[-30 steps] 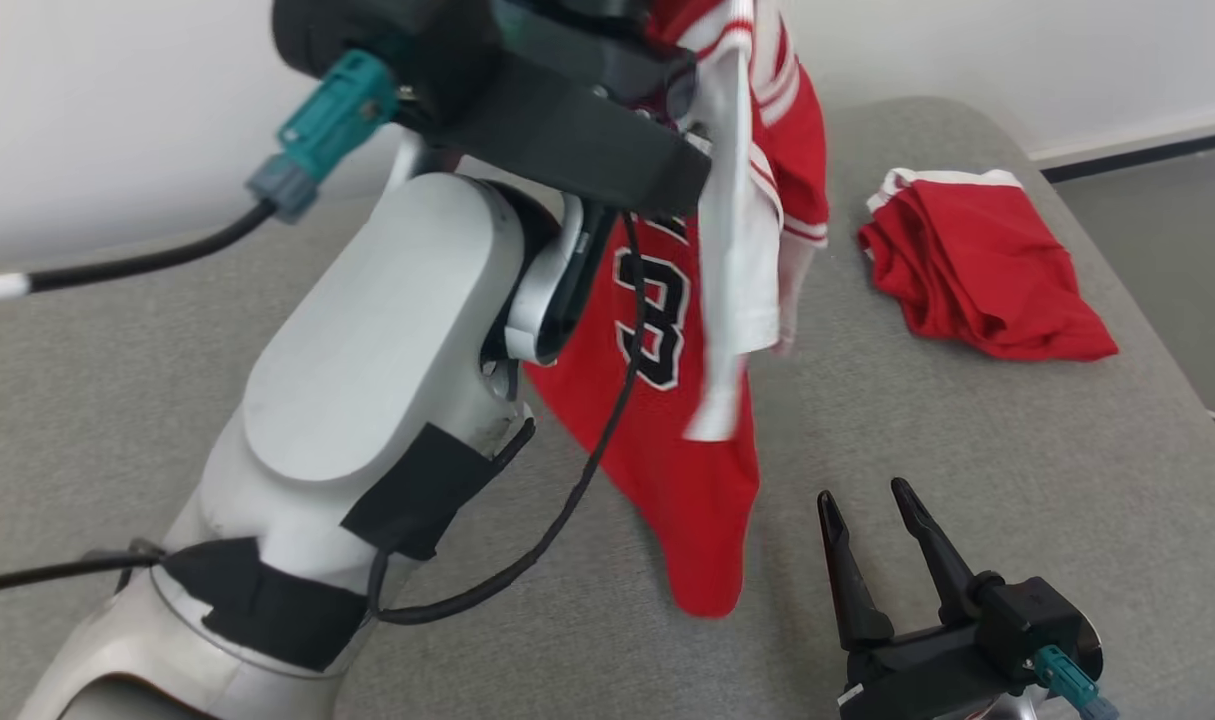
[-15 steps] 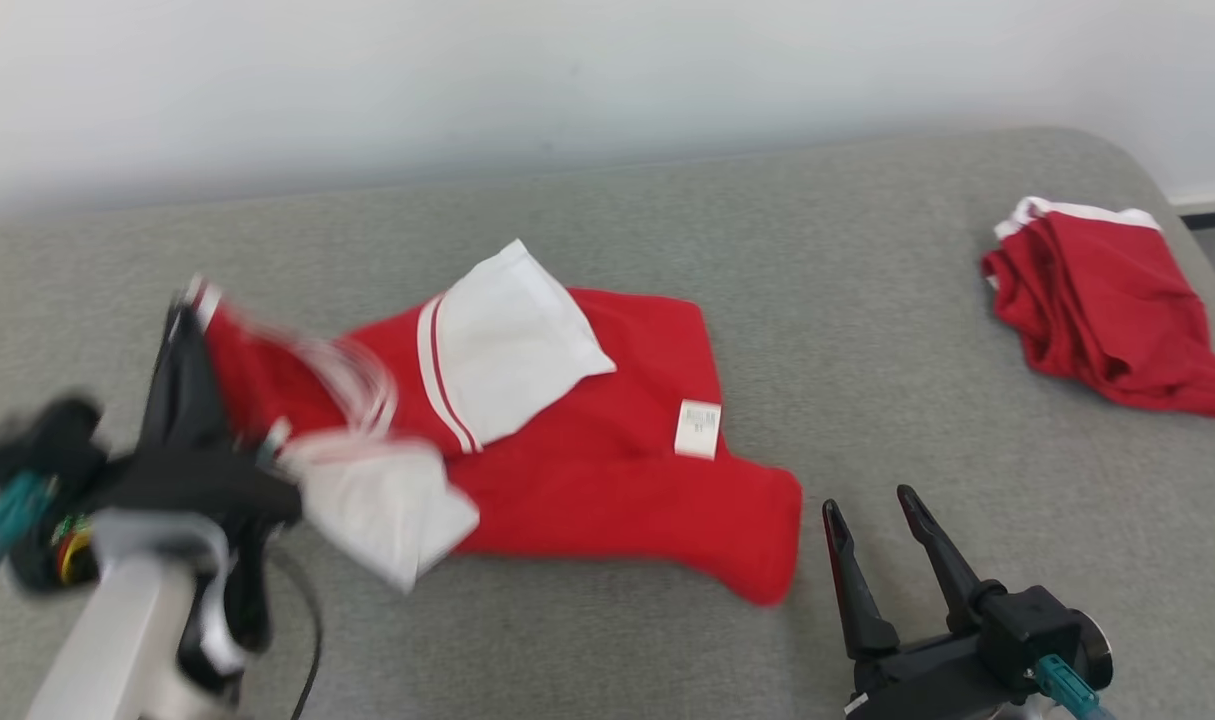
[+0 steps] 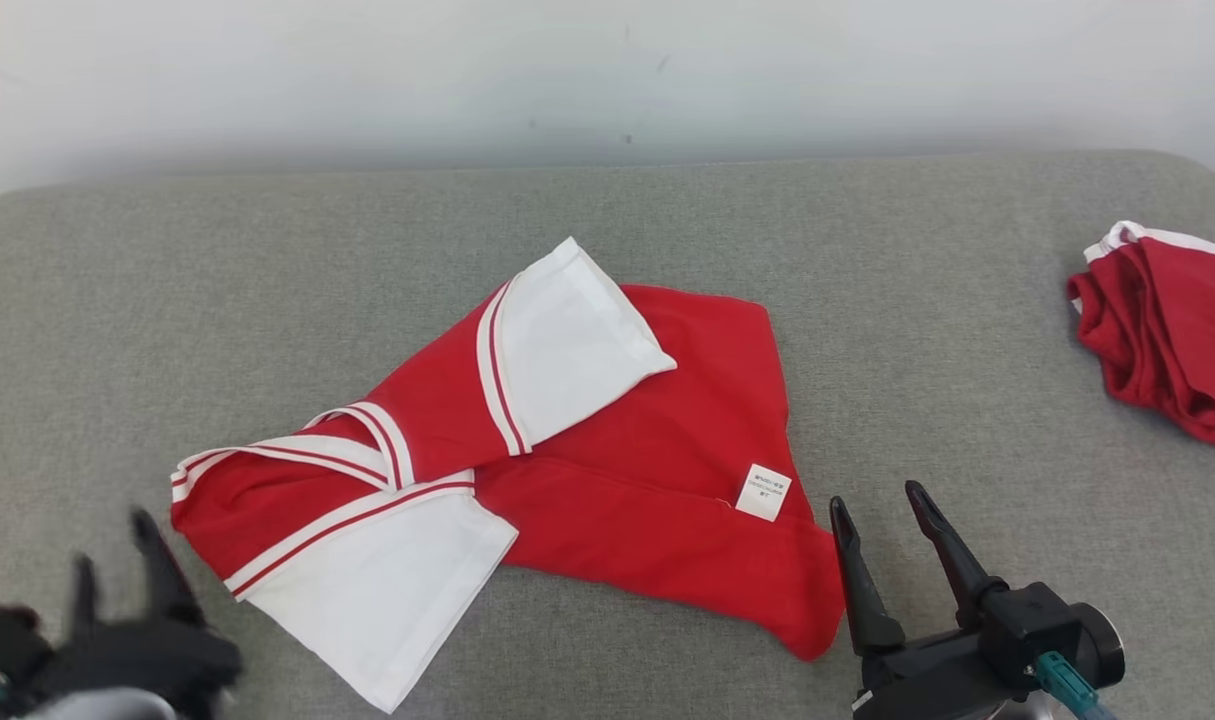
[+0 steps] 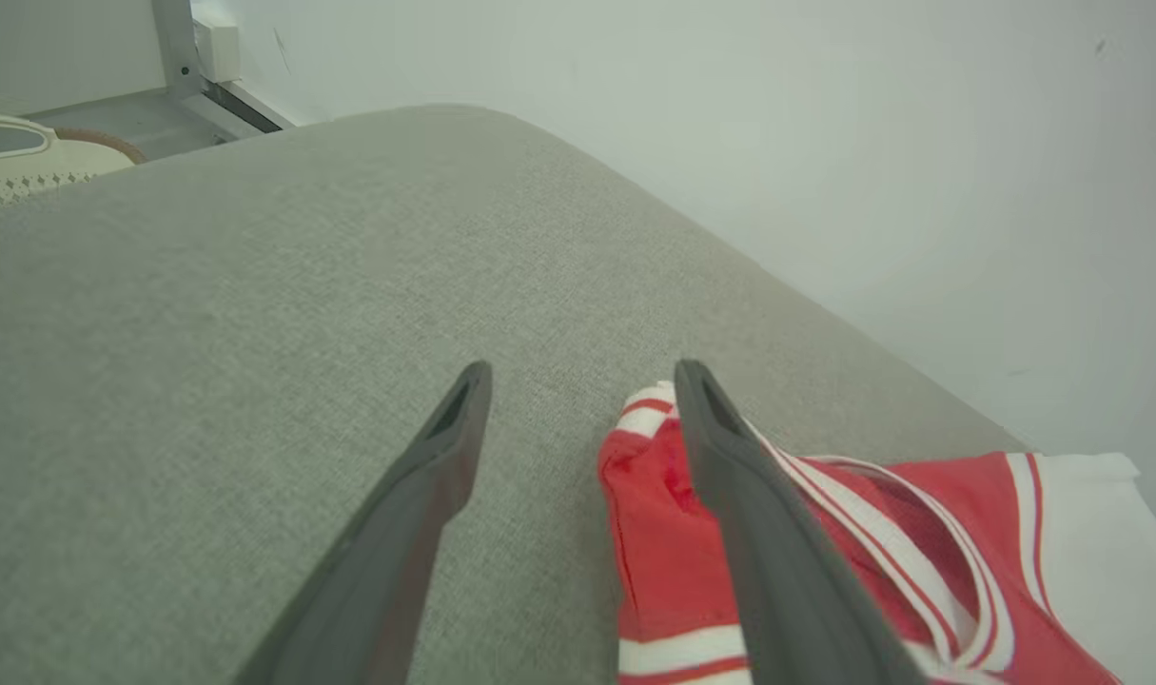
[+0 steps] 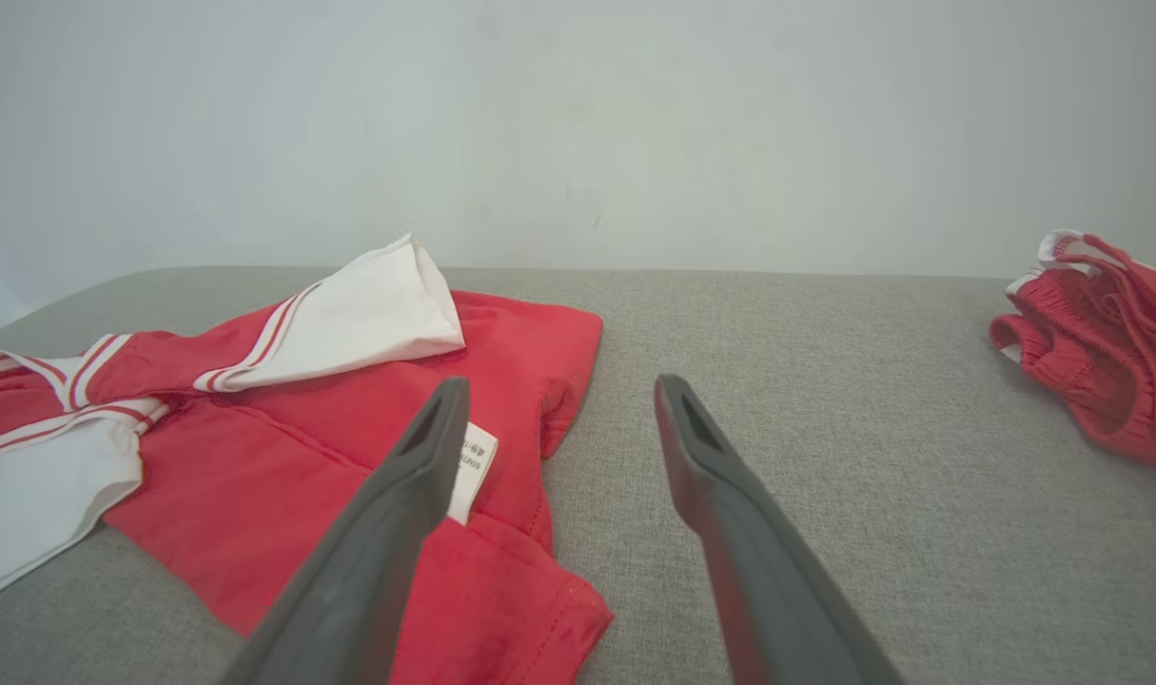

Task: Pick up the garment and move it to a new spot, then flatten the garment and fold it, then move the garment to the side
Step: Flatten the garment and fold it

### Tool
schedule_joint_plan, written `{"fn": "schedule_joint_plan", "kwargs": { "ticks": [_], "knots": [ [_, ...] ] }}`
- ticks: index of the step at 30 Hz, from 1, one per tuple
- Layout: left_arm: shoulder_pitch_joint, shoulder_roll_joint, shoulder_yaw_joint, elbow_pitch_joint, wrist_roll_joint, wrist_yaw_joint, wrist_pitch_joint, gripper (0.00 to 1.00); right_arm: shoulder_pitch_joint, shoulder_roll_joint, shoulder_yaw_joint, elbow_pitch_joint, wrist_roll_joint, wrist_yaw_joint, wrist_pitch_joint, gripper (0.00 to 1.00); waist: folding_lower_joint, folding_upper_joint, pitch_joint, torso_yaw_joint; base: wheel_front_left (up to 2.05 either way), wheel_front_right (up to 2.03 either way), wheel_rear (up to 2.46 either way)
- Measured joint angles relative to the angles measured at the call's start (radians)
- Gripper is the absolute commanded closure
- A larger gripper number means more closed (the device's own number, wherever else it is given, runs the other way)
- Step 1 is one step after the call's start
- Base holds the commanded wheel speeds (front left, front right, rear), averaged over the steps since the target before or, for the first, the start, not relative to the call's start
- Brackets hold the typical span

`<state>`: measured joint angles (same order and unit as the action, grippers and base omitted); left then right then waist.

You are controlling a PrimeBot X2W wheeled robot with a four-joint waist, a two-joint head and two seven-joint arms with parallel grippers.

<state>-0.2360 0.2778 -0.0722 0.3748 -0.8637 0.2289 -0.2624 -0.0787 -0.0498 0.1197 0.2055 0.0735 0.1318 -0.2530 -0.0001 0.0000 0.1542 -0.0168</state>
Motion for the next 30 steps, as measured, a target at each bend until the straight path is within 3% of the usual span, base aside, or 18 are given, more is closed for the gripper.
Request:
{"fn": "schedule_joint_plan", "kwargs": {
  "ticks": [5, 8, 12, 19, 23, 28, 30],
  "knots": [
    [0.100, -0.076, -0.053, -0.045, -0.073, -0.036, 0.103, 0.00, 0.003, 0.000, -0.014, -0.013, -0.012, 0.000, 0.008, 0.00, 0.0000, 0.0000, 0.007, 0.004, 0.00, 0.00, 0.00],
    [0.152, -0.094, -0.113, -0.119, -0.077, -0.034, 0.183, 0.00, 0.003, -0.001, -0.031, -0.027, -0.018, 0.000, 0.013, 0.00, 0.0000, 0.0000, 0.016, 0.005, 0.00, 0.00, 0.00],
    [0.213, -0.086, -0.170, -0.207, -0.071, 0.002, 0.266, 0.00, 0.003, 0.000, -0.048, -0.035, -0.022, 0.000, 0.014, 0.00, 0.0000, 0.0000, 0.028, 0.007, 0.00, 0.00, 0.00],
    [0.262, -0.029, -0.252, -0.298, 0.016, 0.103, 0.362, 0.00, 0.001, -0.001, -0.051, -0.035, -0.022, 0.000, 0.014, 0.00, 0.0000, 0.0000, 0.032, 0.006, 0.00, 0.00, 0.00],
    [0.281, -0.005, -0.280, -0.324, 0.032, 0.124, 0.407, 0.00, -0.003, 0.000, -0.048, -0.030, -0.027, 0.000, 0.025, 0.00, 0.0000, 0.0000, 0.030, 0.005, 0.00, 0.00, 0.00],
    [0.281, 0.003, -0.297, -0.343, 0.052, 0.132, 0.418, 0.00, -0.019, -0.001, -0.036, 0.002, -0.022, 0.000, 0.205, 0.00, 0.0000, 0.0000, 0.025, 0.005, 0.00, 0.00, 0.00],
    [0.273, 0.006, -0.315, -0.337, 0.060, 0.122, 0.428, 0.00, -0.047, -0.001, -0.021, -0.008, -0.022, 0.000, 0.336, 0.00, 0.0000, 0.0000, 0.023, 0.002, 0.00, 0.00, 0.00]
  ]
}}
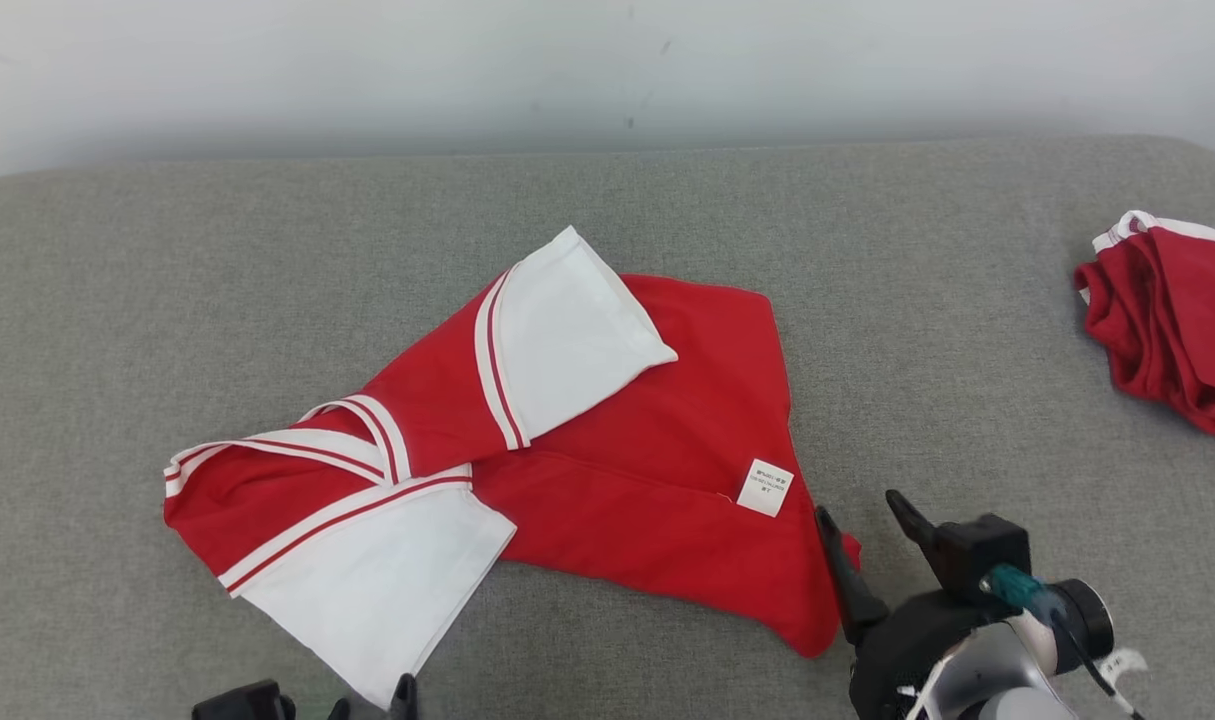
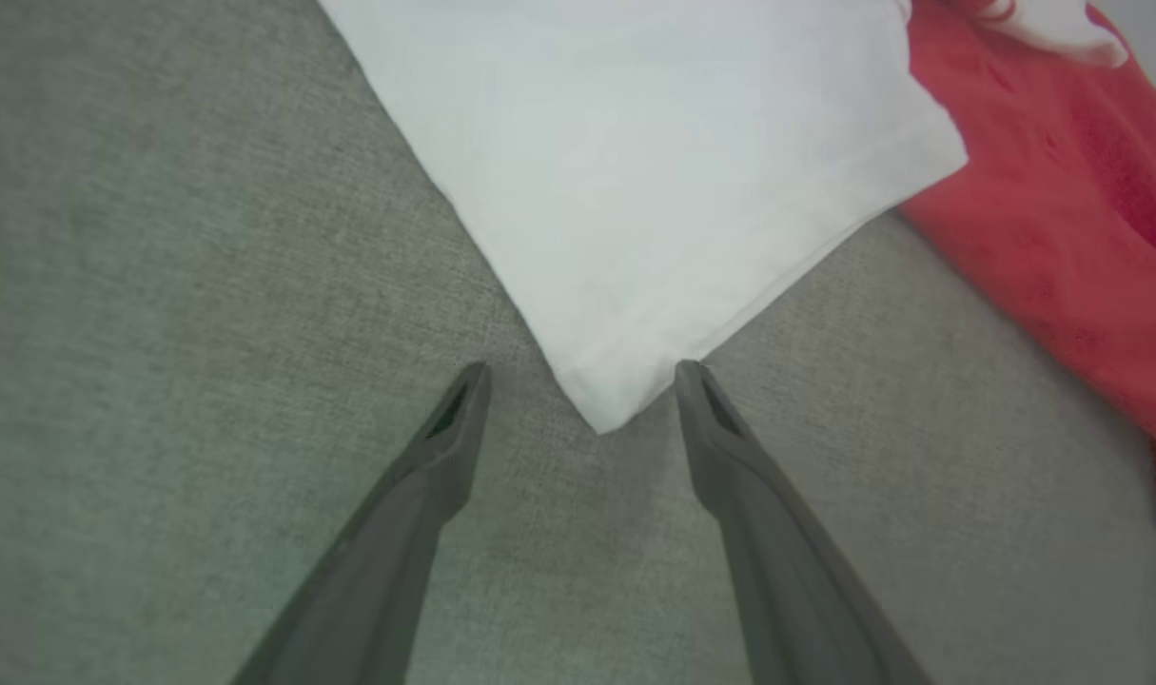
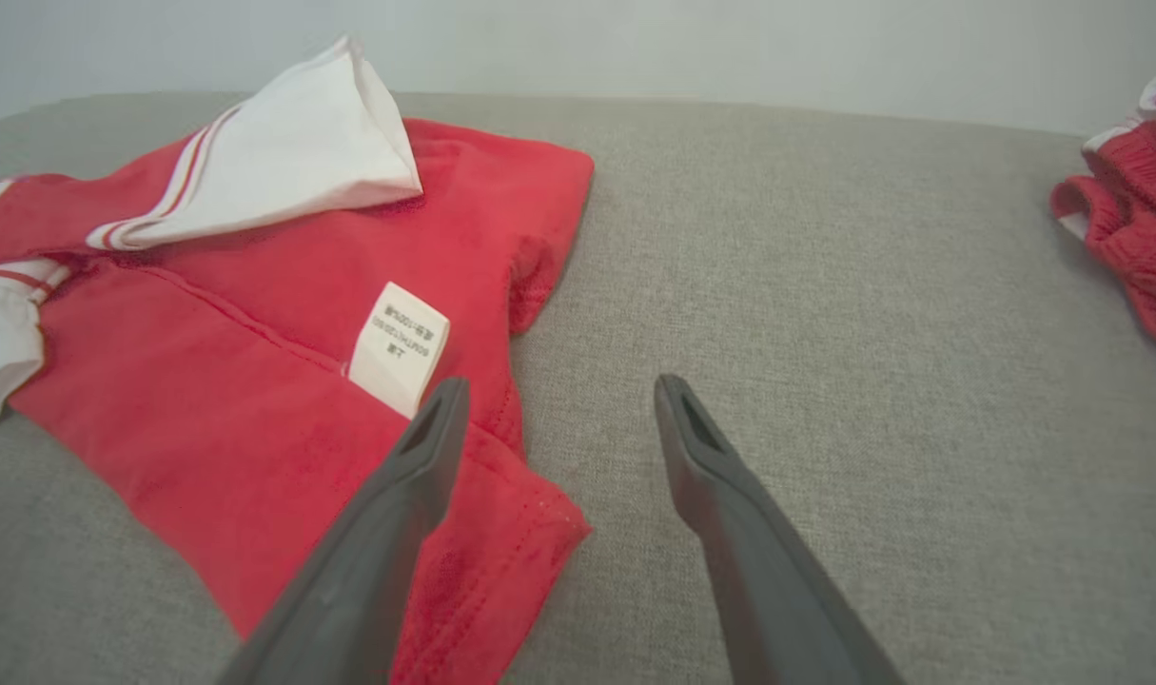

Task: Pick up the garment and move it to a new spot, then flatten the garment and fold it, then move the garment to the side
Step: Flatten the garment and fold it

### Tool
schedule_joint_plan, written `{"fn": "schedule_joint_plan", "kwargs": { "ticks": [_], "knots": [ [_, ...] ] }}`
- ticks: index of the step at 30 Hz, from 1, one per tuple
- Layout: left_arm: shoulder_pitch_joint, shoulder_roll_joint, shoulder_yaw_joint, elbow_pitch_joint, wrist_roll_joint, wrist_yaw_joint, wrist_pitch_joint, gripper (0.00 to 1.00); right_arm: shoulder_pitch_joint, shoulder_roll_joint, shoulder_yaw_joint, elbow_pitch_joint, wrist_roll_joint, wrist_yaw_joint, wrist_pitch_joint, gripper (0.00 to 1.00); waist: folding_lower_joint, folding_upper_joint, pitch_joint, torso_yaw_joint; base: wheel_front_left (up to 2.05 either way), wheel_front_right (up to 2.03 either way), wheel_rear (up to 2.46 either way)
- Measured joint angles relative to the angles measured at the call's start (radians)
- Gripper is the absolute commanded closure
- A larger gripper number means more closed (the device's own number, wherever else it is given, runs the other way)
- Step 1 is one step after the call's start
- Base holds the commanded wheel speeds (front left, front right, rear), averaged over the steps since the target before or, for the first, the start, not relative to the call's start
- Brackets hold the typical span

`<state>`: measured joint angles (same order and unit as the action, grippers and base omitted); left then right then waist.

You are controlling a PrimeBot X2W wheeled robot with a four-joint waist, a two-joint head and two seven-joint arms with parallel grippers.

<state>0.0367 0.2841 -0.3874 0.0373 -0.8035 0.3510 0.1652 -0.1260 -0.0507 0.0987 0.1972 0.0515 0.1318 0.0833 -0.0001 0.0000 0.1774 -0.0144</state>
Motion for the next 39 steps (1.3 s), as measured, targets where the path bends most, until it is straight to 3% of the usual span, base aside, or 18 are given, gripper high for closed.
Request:
{"fn": "schedule_joint_plan", "kwargs": {
  "ticks": [5, 6, 7, 9, 10, 11, 23, 29, 33, 35, 37, 38, 39],
  "knots": [
    [-0.030, -0.004, -0.021, 0.018, 0.011, -0.005, 0.008, 0.00, -0.022, -0.002, 0.008, -0.025, 0.011, 0.000, 0.190, 0.00, 0.0001, 0.0000, -0.006, 0.000, 0.00, 0.00, 0.00],
    [-0.036, -0.006, -0.023, 0.023, 0.012, -0.005, 0.008, 0.13, -0.022, -0.003, 0.008, -0.032, 0.011, 0.000, 0.214, 0.00, 0.0000, 0.0000, -0.007, 0.001, 0.00, 0.00, 0.00],
    [-0.040, -0.007, -0.024, 0.027, 0.012, -0.006, 0.007, 0.45, -0.022, -0.002, 0.008, -0.043, 0.011, 0.000, 0.233, 0.00, 0.0001, 0.0000, -0.009, 0.002, 0.00, 0.00, 0.00],
    [-0.042, -0.008, -0.026, 0.038, 0.013, -0.008, 0.007, 0.64, -0.022, -0.002, 0.009, -0.058, 0.011, 0.000, 0.269, 0.00, 0.0001, 0.0000, -0.011, 0.004, 0.00, 0.00, 0.00],
    [-0.042, -0.007, -0.026, 0.042, 0.013, -0.008, 0.006, 0.91, -0.020, -0.002, 0.011, -0.063, 0.012, 0.000, 0.288, 0.00, 0.0001, 0.0000, -0.013, 0.004, 0.00, 0.00, 0.00],
    [-0.042, -0.005, -0.025, 0.045, 0.013, -0.008, 0.004, 1.00, -0.017, -0.002, 0.011, -0.069, 0.013, 0.000, 0.305, 0.00, 0.0000, 0.0000, -0.014, 0.005, 0.00, 0.00, 0.00],
    [-0.033, 0.008, -0.001, 0.052, 0.000, -0.005, -0.002, 1.00, 0.013, -0.001, -0.058, -0.123, -0.008, 0.000, 0.458, 0.00, 0.0000, 0.0000, -0.005, 0.025, 0.00, 0.00, 0.00],
    [-0.033, 0.007, 0.004, 0.056, -0.007, -0.008, -0.007, 1.00, 0.029, 0.000, -0.058, -0.136, 0.061, 0.000, 0.480, 0.01, 0.0000, 0.0000, 0.003, 0.027, 0.00, 0.00, 0.00],
    [-0.035, 0.008, 0.006, 0.060, -0.007, -0.009, -0.011, 1.00, 0.025, 0.000, -0.042, -0.116, 0.072, 0.000, 0.480, 0.50, 0.0000, 0.0000, 0.006, 0.026, 0.00, 0.00, 0.00],
    [-0.037, 0.008, 0.008, 0.063, -0.007, -0.009, -0.014, 1.00, 0.023, 0.000, -0.037, -0.108, 0.076, 0.000, 0.478, 0.62, 0.0000, 0.0001, 0.006, 0.026, 0.00, 0.00, 0.00],
    [-0.037, 0.009, 0.009, 0.064, -0.007, -0.009, -0.016, 1.00, 0.022, 0.000, -0.031, -0.103, 0.074, 0.000, 0.468, 0.85, 0.0001, 0.0000, 0.006, 0.026, 0.00, 0.00, 0.00],
    [-0.037, 0.009, 0.009, 0.065, -0.007, -0.009, -0.017, 1.00, 0.021, 0.000, -0.031, -0.102, 0.067, 0.000, 0.457, 0.88, 0.0000, 0.0000, 0.006, 0.025, 0.00, 0.00, 0.00],
    [-0.037, 0.010, 0.010, 0.066, -0.007, -0.009, -0.021, 1.00, 0.019, 0.000, -0.031, -0.102, 0.059, 0.000, 0.449, 1.00, 0.0000, 0.0000, 0.005, 0.025, 0.00, 0.00, 0.00]
  ]
}}
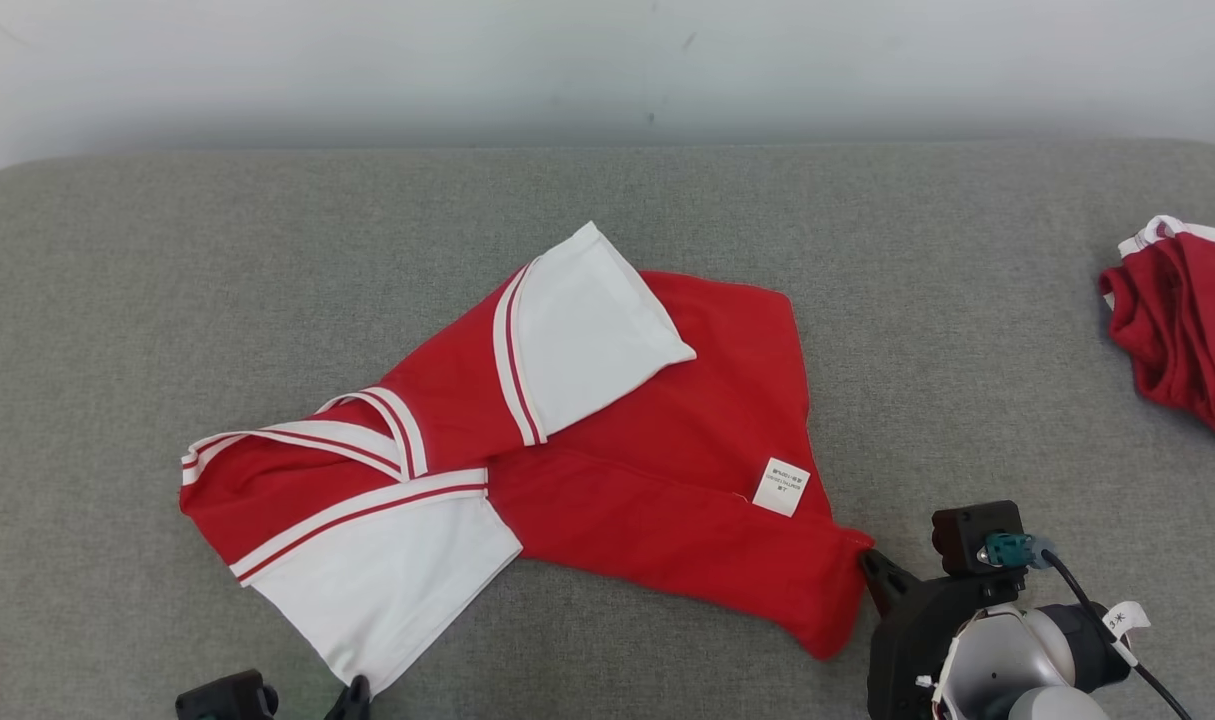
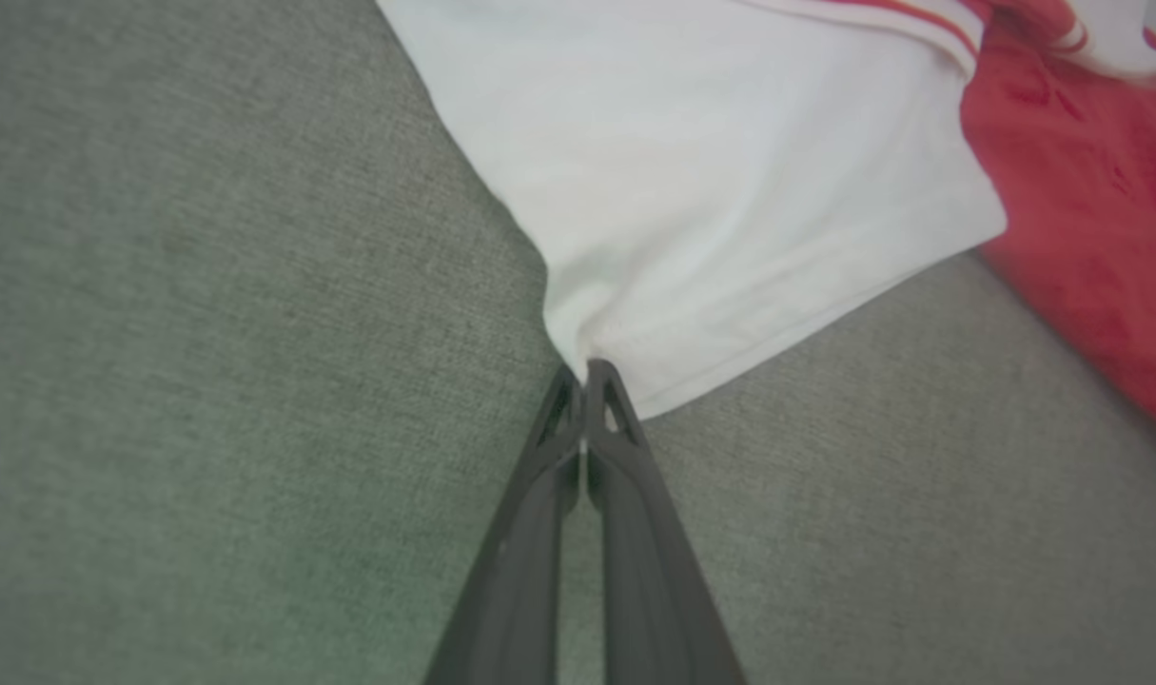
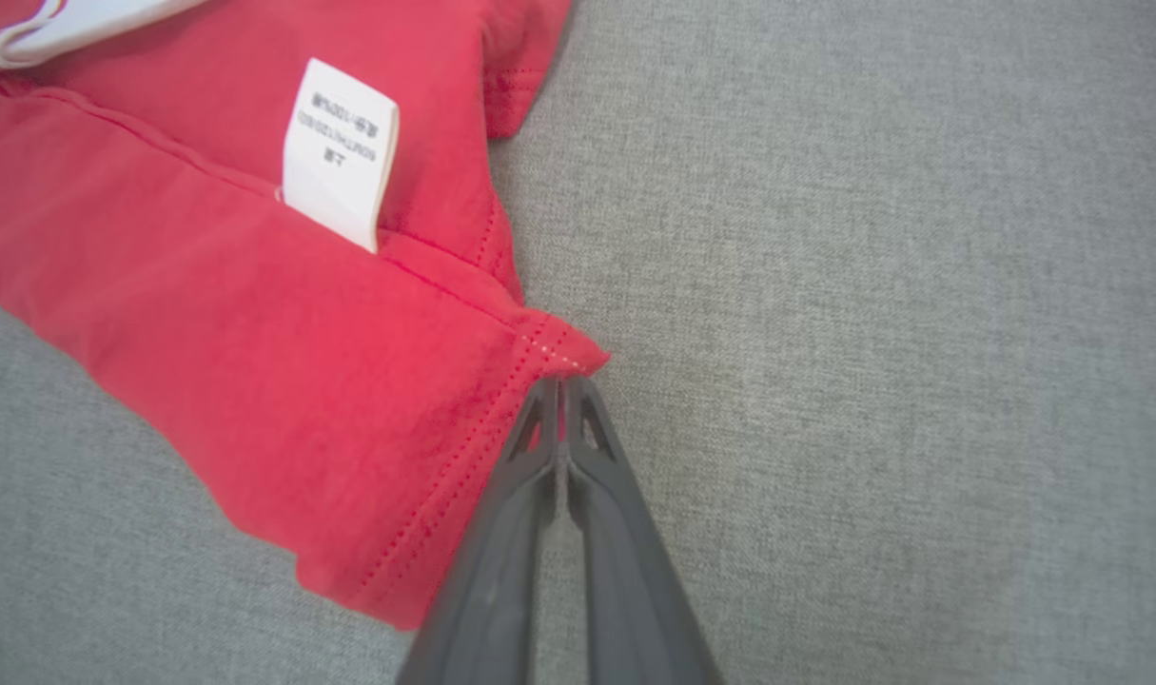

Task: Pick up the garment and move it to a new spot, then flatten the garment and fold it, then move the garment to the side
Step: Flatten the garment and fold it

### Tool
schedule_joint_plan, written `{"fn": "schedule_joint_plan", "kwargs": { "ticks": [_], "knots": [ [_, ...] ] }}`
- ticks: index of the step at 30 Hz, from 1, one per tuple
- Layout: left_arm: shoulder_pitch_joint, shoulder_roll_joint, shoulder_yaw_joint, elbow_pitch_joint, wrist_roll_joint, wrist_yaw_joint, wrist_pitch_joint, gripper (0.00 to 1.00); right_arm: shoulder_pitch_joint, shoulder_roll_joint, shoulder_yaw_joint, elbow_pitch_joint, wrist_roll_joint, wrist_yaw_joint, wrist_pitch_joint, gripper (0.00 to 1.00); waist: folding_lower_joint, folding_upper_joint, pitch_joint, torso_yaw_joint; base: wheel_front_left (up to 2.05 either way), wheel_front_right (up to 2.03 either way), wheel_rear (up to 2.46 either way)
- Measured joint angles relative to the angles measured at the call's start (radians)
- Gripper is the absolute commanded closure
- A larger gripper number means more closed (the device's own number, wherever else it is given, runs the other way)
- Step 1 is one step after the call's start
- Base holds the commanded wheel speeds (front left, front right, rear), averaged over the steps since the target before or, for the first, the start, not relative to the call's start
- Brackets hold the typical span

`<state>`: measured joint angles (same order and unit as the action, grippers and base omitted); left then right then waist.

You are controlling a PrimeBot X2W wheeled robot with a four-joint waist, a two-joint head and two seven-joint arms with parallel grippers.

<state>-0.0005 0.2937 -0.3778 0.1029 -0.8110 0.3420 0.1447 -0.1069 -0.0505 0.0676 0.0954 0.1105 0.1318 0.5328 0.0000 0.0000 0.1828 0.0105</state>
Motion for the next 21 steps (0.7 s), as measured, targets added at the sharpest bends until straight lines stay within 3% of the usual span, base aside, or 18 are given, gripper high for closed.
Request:
{"fn": "schedule_joint_plan", "kwargs": {
  "ticks": [15, 21],
  "knots": [
    [0.009, 0.018, 0.053, -0.012, -0.006, 0.001, -0.067, 1.00, 0.002, 0.000, -0.015, -0.057, -0.071, 0.000, -0.067, 1.00, 0.0000, 0.0000, -0.013, -0.017, 0.00, 0.00, 0.00],
    [0.003, -0.004, 0.124, -0.060, -0.046, -0.034, -0.172, 1.00, -0.017, 0.000, -0.060, -0.123, -0.097, 0.000, -0.131, 1.00, 0.0000, 0.0000, -0.012, -0.015, 0.00, 0.00, 0.00]
  ]
}}
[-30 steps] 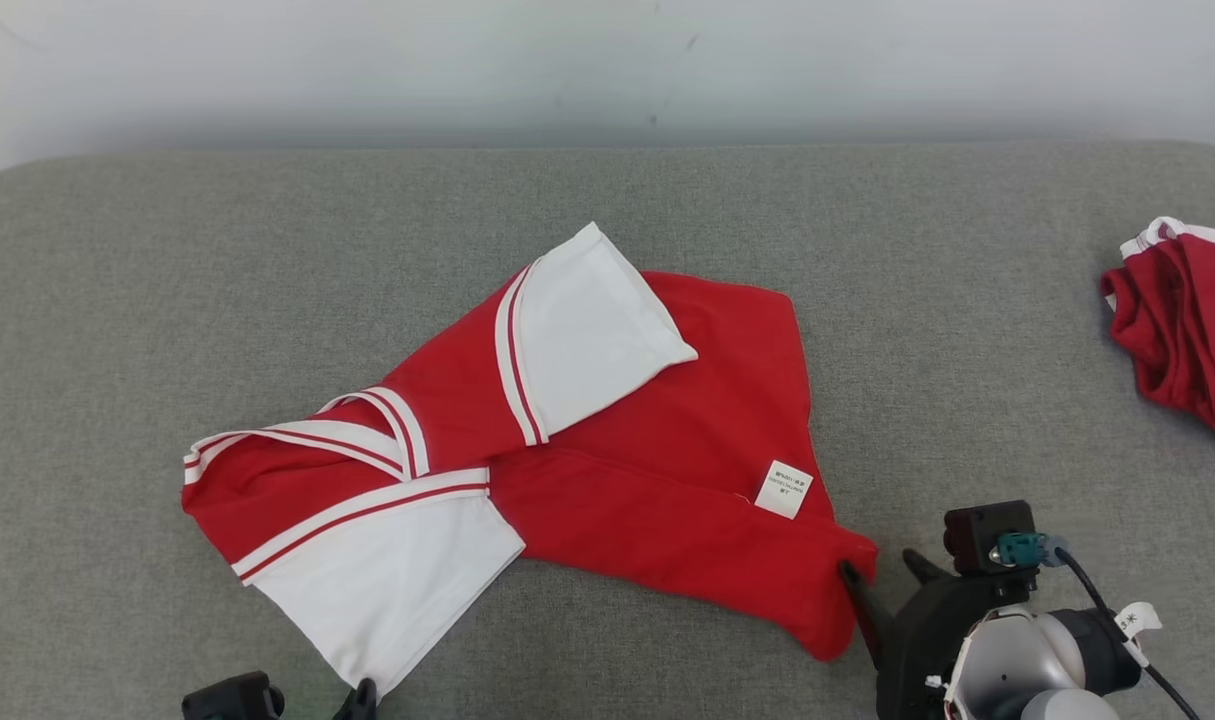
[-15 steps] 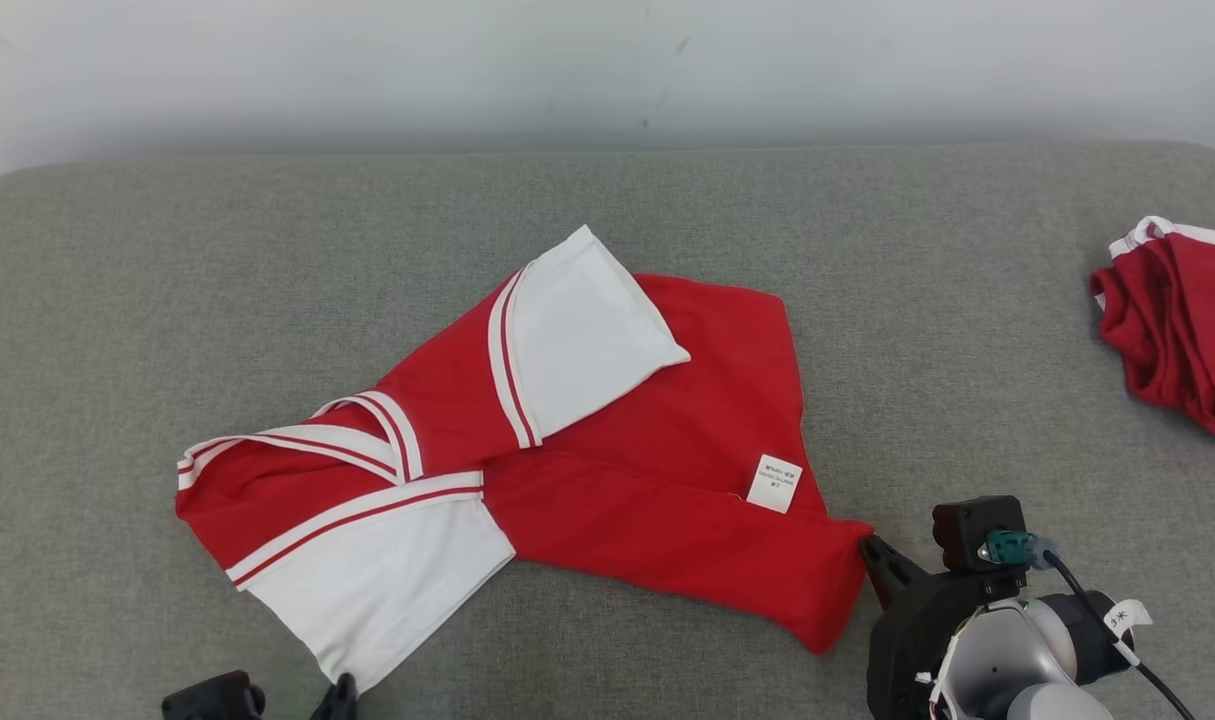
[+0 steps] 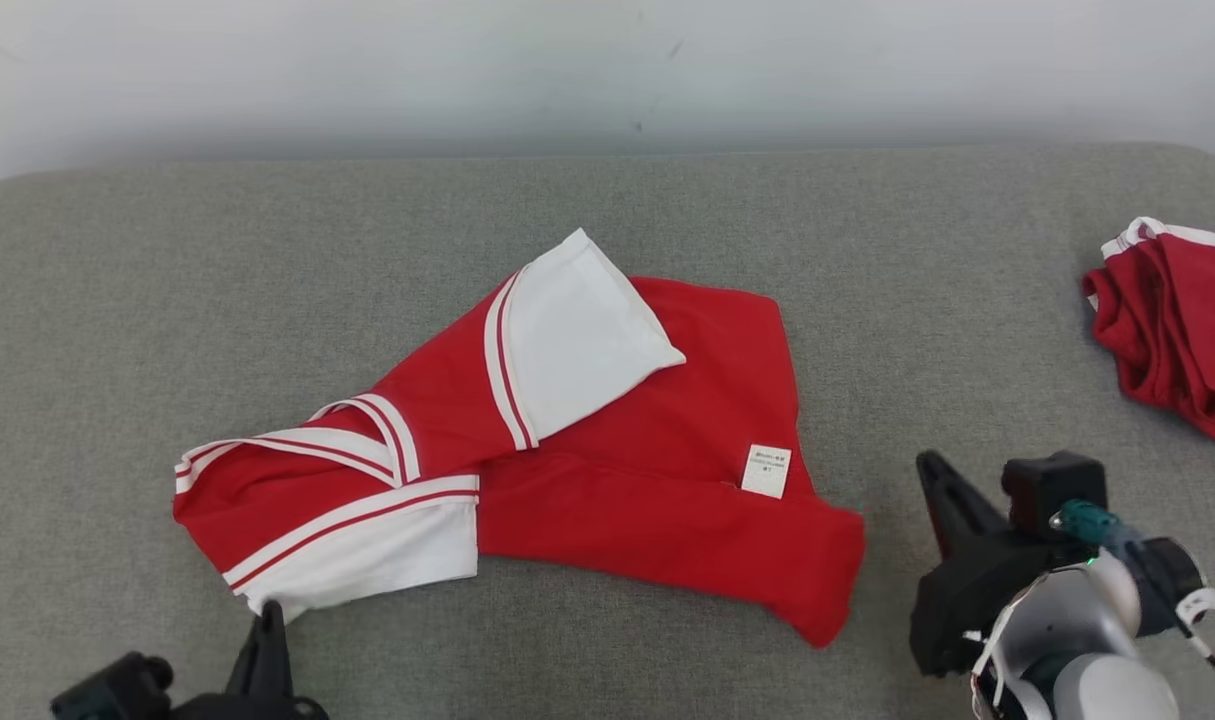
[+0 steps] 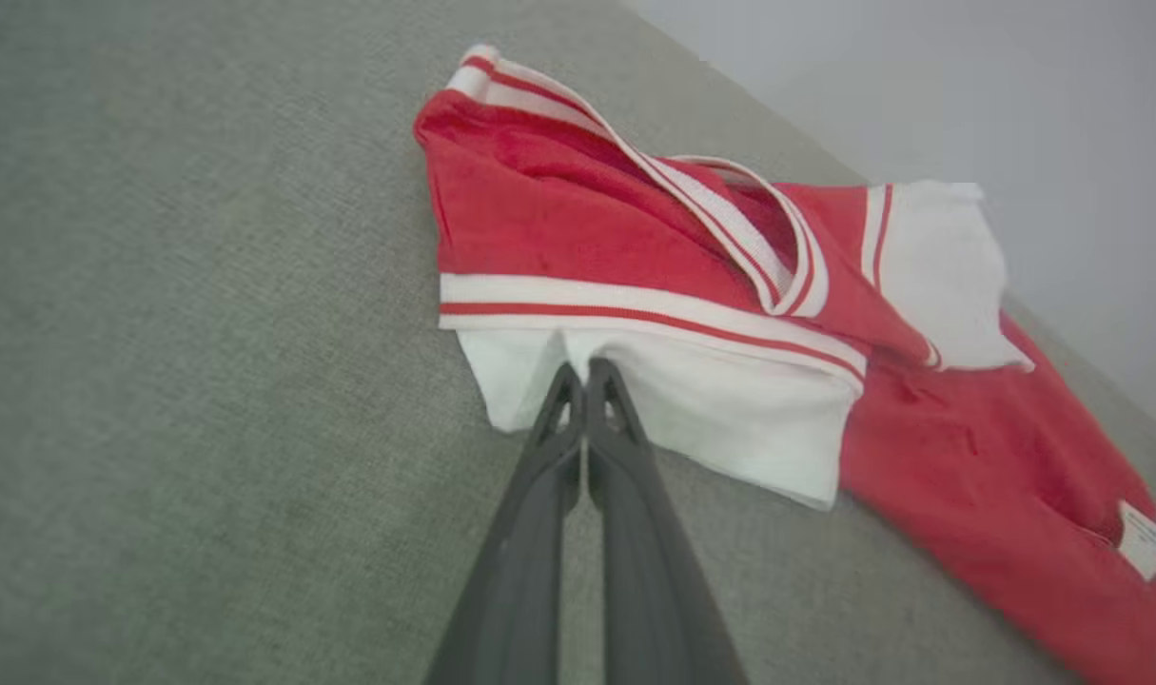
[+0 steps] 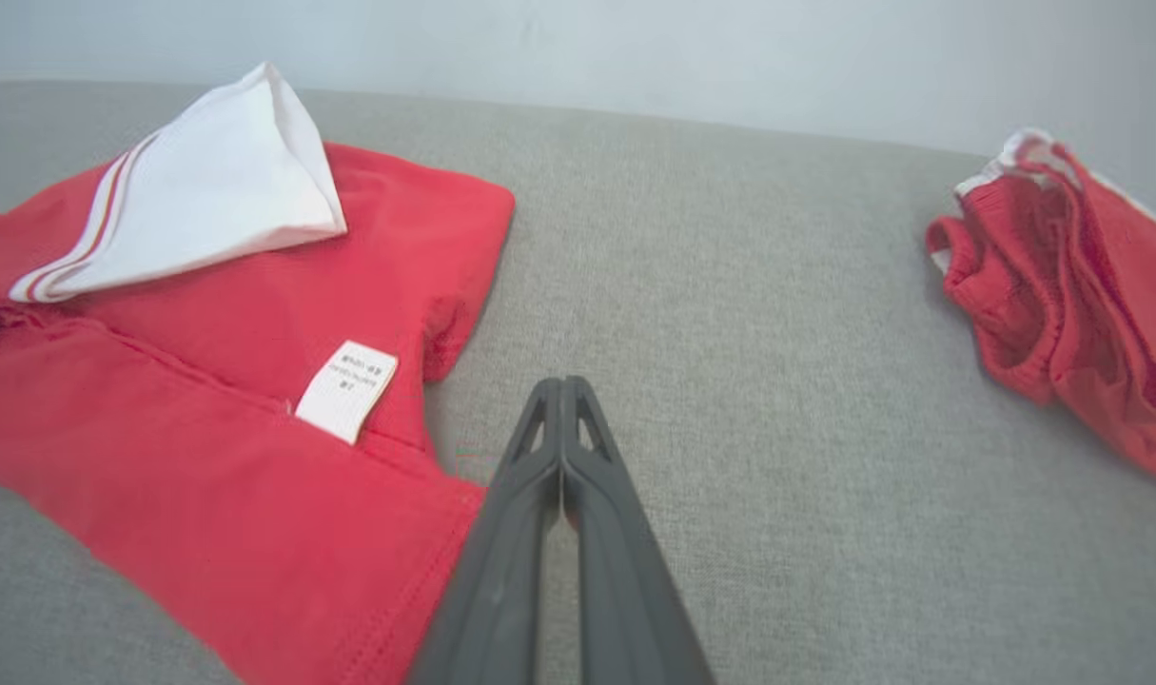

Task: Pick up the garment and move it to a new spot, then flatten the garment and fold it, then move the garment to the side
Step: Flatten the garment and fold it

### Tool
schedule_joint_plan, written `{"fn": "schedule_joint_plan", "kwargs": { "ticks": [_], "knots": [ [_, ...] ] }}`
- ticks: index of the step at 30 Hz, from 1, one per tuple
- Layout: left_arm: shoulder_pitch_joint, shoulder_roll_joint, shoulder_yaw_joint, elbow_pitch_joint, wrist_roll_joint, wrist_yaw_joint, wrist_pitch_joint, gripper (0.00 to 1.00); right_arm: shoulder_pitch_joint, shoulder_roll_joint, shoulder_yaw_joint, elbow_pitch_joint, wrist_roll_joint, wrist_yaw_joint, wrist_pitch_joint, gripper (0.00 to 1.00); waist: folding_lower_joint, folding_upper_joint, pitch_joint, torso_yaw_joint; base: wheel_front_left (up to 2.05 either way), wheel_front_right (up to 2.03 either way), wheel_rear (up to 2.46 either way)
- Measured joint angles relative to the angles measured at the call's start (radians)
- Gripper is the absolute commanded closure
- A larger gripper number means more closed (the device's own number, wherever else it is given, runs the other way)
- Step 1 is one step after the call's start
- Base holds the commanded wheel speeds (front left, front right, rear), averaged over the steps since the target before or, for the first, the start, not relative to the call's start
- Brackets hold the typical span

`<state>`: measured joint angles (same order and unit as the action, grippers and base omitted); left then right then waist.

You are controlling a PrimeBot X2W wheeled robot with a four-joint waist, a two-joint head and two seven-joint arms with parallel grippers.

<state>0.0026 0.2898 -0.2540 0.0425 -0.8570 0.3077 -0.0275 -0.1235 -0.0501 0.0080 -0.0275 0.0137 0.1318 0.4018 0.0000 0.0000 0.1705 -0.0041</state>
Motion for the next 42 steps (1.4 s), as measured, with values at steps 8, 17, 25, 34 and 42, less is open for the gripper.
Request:
{"fn": "schedule_joint_plan", "kwargs": {
  "ticks": [8, 17, 25, 34, 42],
  "knots": [
    [-0.030, 0.000, 0.035, -0.112, -0.048, -0.041, -0.018, 1.00, -0.036, -0.012, -0.032, -0.029, 0.018, 0.000, 0.074, 1.00, 0.0001, 0.0000, 0.013, 0.002, 0.00, 0.00, 0.00],
    [-0.002, -0.004, -0.005, -0.053, -0.016, -0.001, 0.011, 1.00, 0.021, -0.017, -0.013, 0.005, 0.083, 0.000, 0.199, 0.00, 0.0001, 0.0000, 0.041, 0.003, 0.00, 0.00, 0.00],
    [-0.025, -0.014, -0.020, -0.009, -0.016, -0.018, 0.007, 1.00, -0.022, -0.019, 0.035, 0.053, 0.091, 0.000, 0.204, 0.00, 0.0000, 0.0000, 0.059, 0.013, 0.00, 0.00, 0.00],
    [-0.027, -0.016, -0.025, 0.005, -0.021, -0.026, 0.007, 1.00, -0.057, -0.021, 0.061, 0.112, 0.094, 0.000, 0.206, 0.66, 0.0001, 0.0000, 0.065, 0.029, 0.00, 0.00, 0.00],
    [-0.027, -0.013, -0.020, 0.003, -0.021, -0.025, 0.000, 1.00, -0.063, -0.017, 0.055, 0.133, 0.068, 0.000, 0.166, 1.00, 0.0000, 0.0000, 0.064, 0.025, 0.00, 0.00, 0.00]
  ]
}}
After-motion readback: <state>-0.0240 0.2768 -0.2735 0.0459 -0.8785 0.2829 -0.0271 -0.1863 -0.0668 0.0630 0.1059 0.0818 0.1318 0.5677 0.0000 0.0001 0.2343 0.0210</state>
